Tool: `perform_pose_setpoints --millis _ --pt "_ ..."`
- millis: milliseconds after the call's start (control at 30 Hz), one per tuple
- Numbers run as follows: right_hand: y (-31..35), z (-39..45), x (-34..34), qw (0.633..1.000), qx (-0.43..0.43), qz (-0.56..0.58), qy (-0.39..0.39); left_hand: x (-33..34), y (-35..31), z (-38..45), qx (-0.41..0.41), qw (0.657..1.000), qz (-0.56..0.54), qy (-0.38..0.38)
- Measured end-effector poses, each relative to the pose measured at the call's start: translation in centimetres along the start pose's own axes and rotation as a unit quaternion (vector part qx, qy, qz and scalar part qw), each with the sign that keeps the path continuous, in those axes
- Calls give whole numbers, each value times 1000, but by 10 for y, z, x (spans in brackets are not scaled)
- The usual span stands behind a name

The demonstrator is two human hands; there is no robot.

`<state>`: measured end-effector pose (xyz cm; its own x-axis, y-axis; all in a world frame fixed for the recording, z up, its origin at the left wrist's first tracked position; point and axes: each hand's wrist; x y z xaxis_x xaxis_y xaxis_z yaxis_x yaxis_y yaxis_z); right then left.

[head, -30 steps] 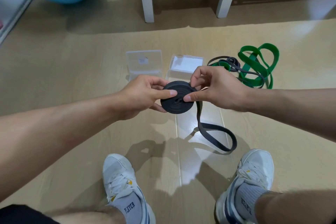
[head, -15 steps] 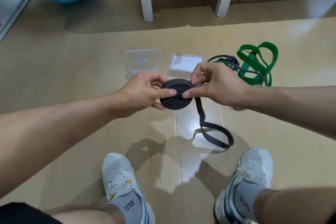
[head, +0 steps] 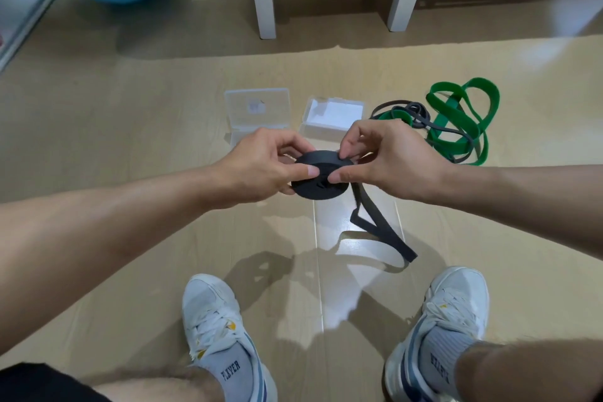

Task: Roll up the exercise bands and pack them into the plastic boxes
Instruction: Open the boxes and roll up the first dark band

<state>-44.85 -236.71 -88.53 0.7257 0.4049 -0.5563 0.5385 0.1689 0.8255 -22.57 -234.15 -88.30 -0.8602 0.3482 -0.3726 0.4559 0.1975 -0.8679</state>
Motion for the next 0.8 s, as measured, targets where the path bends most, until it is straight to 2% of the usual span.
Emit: perform_pose_setpoints --millis 100,167,233,333,400,533,600,667,800 --pt "-1 2 -1 1000 8 8 8 -4 5 -1 -20 999 -42 18" --pt "0 1 1 1000 -4 -14 13 -4 5 -1 -30 998 -32 44" --pt "3 -1 4 999 -16 -37 18 0 2 -1 -25 997 45 55" --pt "7 -4 7 997 -38 -59 31 8 -2 -1 26 984 171 36" --pt "8 -3 7 998 -32 -36 32 7 0 0 31 989 142 23" --pt "1 -1 0 1000 -11 -9 14 0 5 0 -8 1000 -29 3" --pt "0 -2 0 1000 -2 -3 14 -1 8 -1 -12 998 -66 10" --pt "0 -1 1 999 -6 -19 25 0 9 -2 -3 999 -48 20" --pt "8 -2 2 994 -32 -86 65 4 5 0 40 996 84 3"
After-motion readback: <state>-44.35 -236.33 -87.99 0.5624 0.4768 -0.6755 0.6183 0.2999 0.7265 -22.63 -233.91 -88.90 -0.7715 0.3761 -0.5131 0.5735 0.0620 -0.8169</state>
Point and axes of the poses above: each hand's wrist, its own z-axis towards the middle knuckle, its own x-axis out of the palm, y = z × x
